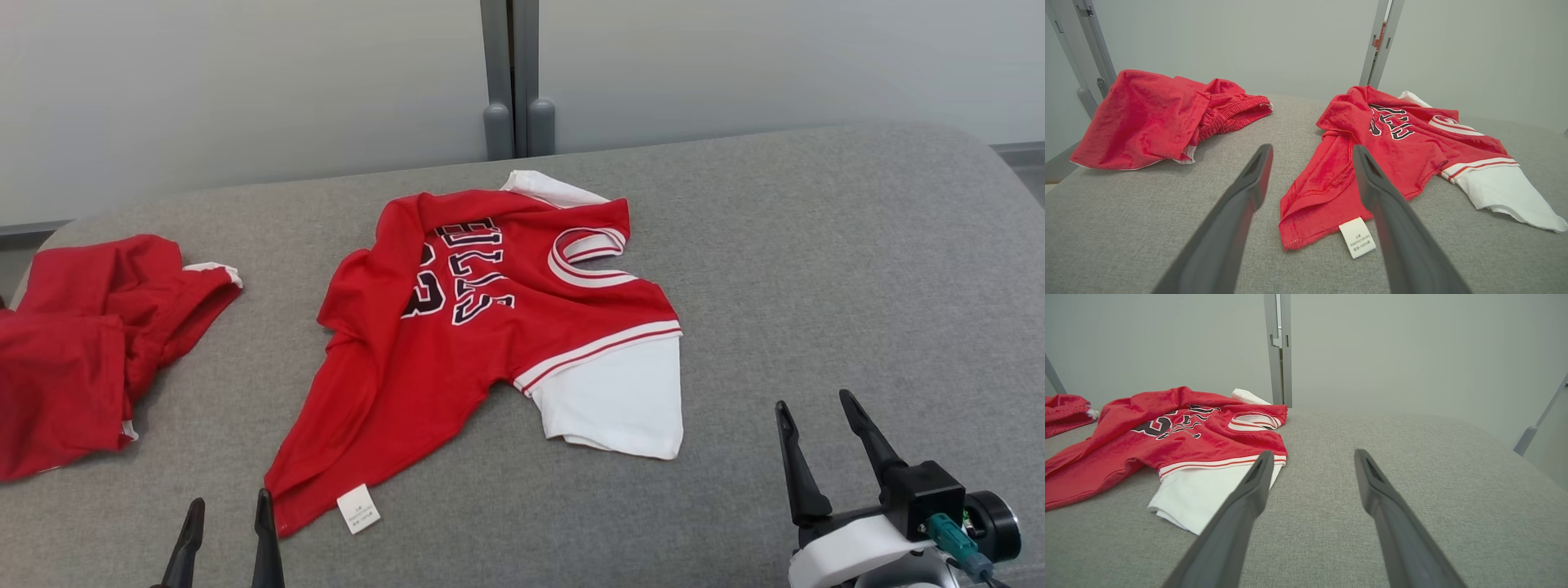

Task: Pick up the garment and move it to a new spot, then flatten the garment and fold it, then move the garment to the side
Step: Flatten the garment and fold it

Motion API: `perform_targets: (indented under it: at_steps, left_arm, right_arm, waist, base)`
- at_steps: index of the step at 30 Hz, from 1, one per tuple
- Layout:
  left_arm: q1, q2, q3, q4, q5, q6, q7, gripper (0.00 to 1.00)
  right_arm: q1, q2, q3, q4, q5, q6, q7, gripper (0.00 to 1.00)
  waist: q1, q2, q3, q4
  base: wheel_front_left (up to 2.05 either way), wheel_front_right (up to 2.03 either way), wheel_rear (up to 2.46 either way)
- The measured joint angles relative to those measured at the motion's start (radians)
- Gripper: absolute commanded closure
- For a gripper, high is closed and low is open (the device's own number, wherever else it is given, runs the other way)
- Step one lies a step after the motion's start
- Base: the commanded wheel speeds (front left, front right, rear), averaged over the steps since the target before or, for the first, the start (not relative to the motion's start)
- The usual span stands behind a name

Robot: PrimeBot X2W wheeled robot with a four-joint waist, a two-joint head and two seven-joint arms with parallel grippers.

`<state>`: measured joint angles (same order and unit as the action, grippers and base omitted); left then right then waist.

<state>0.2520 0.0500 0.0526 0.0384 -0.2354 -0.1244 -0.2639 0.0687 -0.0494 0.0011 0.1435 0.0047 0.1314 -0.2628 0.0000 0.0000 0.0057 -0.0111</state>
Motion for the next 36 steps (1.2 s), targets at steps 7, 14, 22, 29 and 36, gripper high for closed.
perform_targets:
  at_steps: [7,14,22,29,36]
  left_arm:
    - [0.000,0.000,-0.035,0.019,-0.009,-0.003,0.000,0.00]
    - [-0.009,0.005,-0.126,0.138,0.043,-0.003,0.017,0.00]
    - [-0.124,0.038,-0.172,0.227,0.044,-0.003,0.201,0.00]
    - [-0.222,0.058,-0.184,0.264,0.049,0.003,0.315,0.00]
    - [-0.253,0.080,-0.182,0.256,0.052,0.020,0.372,0.00]
  right_arm:
    - [-0.018,0.001,0.007,0.035,0.013,0.000,0.000,0.00]
    - [-0.141,0.000,0.061,0.215,0.003,0.000,0.031,0.00]
    - [-0.318,0.000,0.197,0.324,0.010,0.000,0.309,0.00]
    - [-0.371,0.001,0.256,0.374,-0.007,0.000,0.445,0.00]
    - [-0.377,0.001,0.292,0.393,-0.001,0.000,0.495,0.00]
  waist:
    - [0.0000,0.0000,0.004,-0.001]
    - [0.0000,0.0000,0.000,0.004]
    - [0.0000,0.0000,0.040,0.013]
    - [0.0001,0.0000,0.085,0.031]
    - [0.0000,0.0000,0.115,0.039]
  base:
    - [0.00,0.00,0.00]
    - [0.00,0.00,0.00]
    - [0.00,0.00,0.00]
    - [0.00,0.00,0.00]
    - [0.00,0.00,0.00]
